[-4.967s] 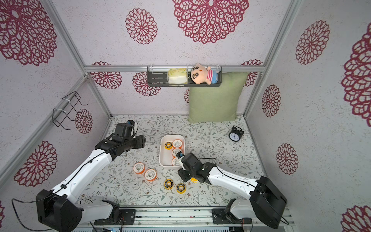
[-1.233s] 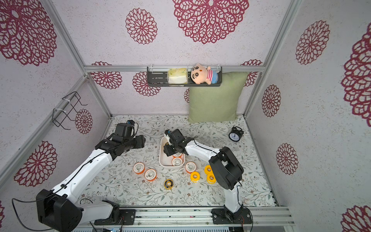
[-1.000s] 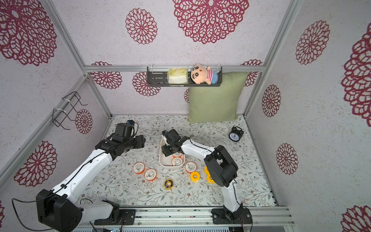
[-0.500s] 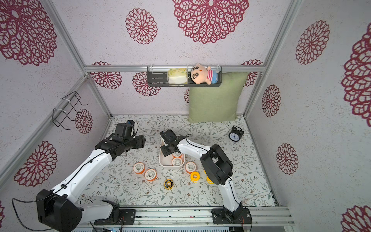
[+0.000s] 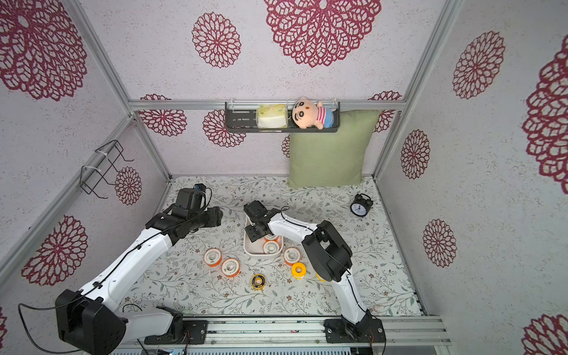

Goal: Put the sealing tape into the storage box
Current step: Place the sealing tape in the storage box.

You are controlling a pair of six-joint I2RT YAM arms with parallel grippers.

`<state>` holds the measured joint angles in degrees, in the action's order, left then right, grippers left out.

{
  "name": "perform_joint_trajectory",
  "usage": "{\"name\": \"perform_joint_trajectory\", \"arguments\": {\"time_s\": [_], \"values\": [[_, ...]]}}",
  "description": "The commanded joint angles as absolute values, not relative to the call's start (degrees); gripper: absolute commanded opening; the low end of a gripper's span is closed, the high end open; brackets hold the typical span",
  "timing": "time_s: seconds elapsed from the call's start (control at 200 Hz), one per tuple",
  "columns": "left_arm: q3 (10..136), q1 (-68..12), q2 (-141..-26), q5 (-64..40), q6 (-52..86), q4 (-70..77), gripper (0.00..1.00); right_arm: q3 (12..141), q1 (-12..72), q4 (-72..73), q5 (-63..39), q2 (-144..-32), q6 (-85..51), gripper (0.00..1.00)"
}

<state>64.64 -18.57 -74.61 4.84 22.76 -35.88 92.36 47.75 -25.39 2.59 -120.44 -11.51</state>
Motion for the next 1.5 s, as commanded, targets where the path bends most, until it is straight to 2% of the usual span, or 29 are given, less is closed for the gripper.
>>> {"name": "perform_joint_trajectory", "arguments": {"time_s": [0.0, 0.13, 0.42, 0.645, 0.871, 1.226, 1.376, 1.491], "values": [[64.86, -18.28, -73.97, 5.02, 22.68, -35.95, 0.63, 94.56, 47.86, -26.67, 4.60, -120.64, -10.61, 0.62], [64.78, -18.28, -74.05, 4.91, 22.59, -35.95, 0.64, 94.77, 47.90, -26.81, 4.97, -120.24, -10.72, 0.68], [64.78, -18.28, -73.83, 4.82, 22.50, -35.94, 0.64, 94.66, 47.90, -26.88, 5.01, -119.25, -10.74, 0.68], [64.79, -18.28, -73.57, 3.83, 22.32, -36.04, 0.64, 85.99, 45.83, -16.96, 0.20, -108.52, -13.43, 0.67], [64.51, -18.30, -72.69, 2.52, 22.24, -35.95, 0.64, 73.47, 39.41, -6.60, -7.20, -98.26, -18.28, 0.64], [61.62, -19.37, -69.44, -1.12, 23.81, -39.46, 0.64, 58.78, 29.45, 0.92, -13.91, -91.94, -22.79, 0.59], [58.53, -22.47, -67.12, -1.43, 25.20, -39.07, 0.64, 55.29, 27.64, 3.64, -16.96, -91.83, -23.95, 0.56], [56.71, -27.88, -66.58, 0.21, 26.58, -38.74, 0.64, 55.41, 27.33, 3.77, -18.12, -92.92, -24.16, 0.53]]}}
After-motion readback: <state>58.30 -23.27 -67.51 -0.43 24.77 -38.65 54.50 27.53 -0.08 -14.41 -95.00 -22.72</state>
